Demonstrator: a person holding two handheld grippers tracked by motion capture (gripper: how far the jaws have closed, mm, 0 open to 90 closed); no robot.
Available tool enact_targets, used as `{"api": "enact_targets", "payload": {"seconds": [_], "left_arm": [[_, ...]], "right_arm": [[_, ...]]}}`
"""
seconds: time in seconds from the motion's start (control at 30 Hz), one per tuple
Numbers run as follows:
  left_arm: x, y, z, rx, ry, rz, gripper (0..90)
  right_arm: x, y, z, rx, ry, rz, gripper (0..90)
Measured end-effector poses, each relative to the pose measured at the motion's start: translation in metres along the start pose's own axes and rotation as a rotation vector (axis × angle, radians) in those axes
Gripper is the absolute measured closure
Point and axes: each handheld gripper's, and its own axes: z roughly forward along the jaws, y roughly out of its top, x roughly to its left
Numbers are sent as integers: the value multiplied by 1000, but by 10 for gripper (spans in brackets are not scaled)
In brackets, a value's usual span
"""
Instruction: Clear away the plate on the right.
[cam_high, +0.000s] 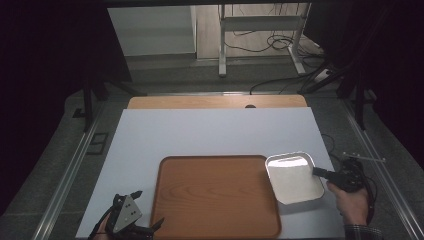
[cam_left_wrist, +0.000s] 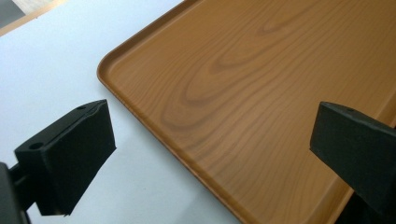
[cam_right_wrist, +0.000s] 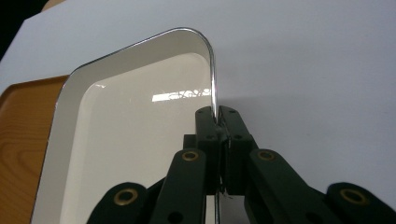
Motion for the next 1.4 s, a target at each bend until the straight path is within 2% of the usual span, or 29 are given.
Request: {"api": "enact_targets", "payload": {"seconds": [0.53, 0.97, 1.23, 1.4], "left_arm": [[0, 0, 0, 1, 3, 2, 0], [0, 1, 0, 5, 9, 8, 0], [0, 1, 1, 4, 10, 8, 0], [0, 1, 1, 4, 10, 8, 0]], "right_arm": [[38, -3, 21, 36, 71, -37, 875], [62, -6, 38, 64, 92, -65, 869], [79, -6, 55, 84, 133, -68, 870], [96, -5, 69, 102, 144, -93, 871]]}}
